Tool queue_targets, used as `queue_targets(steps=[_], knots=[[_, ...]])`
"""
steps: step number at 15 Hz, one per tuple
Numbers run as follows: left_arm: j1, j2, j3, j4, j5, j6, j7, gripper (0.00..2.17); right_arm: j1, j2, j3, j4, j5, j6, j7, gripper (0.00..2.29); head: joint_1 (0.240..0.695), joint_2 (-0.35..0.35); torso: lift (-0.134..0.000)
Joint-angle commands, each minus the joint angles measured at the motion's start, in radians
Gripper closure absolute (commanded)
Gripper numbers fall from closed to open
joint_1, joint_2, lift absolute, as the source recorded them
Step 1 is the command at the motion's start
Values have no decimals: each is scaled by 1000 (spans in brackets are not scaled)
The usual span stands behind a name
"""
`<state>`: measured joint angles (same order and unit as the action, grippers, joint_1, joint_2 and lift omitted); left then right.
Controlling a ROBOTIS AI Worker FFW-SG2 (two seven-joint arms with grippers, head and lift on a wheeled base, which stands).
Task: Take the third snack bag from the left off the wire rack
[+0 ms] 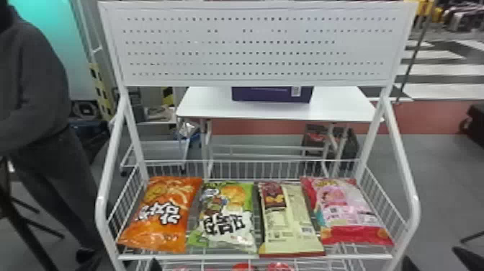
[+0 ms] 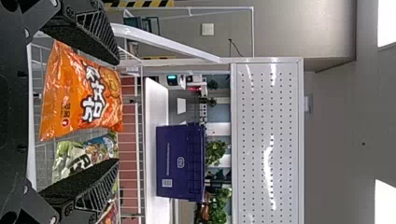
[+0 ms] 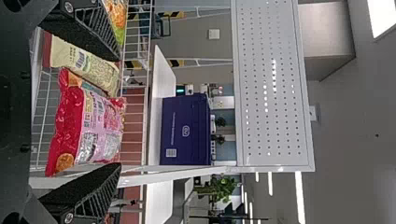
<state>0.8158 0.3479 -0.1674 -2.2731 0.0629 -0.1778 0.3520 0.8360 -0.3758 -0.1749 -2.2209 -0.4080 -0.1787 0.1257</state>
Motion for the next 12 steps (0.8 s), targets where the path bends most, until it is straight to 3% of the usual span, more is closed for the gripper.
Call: queue_targets(steps=[1,8,12], knots=[[-17,-4,29,14,14,5,-10,154,2,0,0,1,0,0,0,87,499,0,0],[-32,-10,135,55,95,-31,-145,154,0,2,3,7,0,0,0,87,499,0,0],[-33,-10,134,55,94,-44,-142,154,-49,5,32,38,8,49,0,87,499,0,0]])
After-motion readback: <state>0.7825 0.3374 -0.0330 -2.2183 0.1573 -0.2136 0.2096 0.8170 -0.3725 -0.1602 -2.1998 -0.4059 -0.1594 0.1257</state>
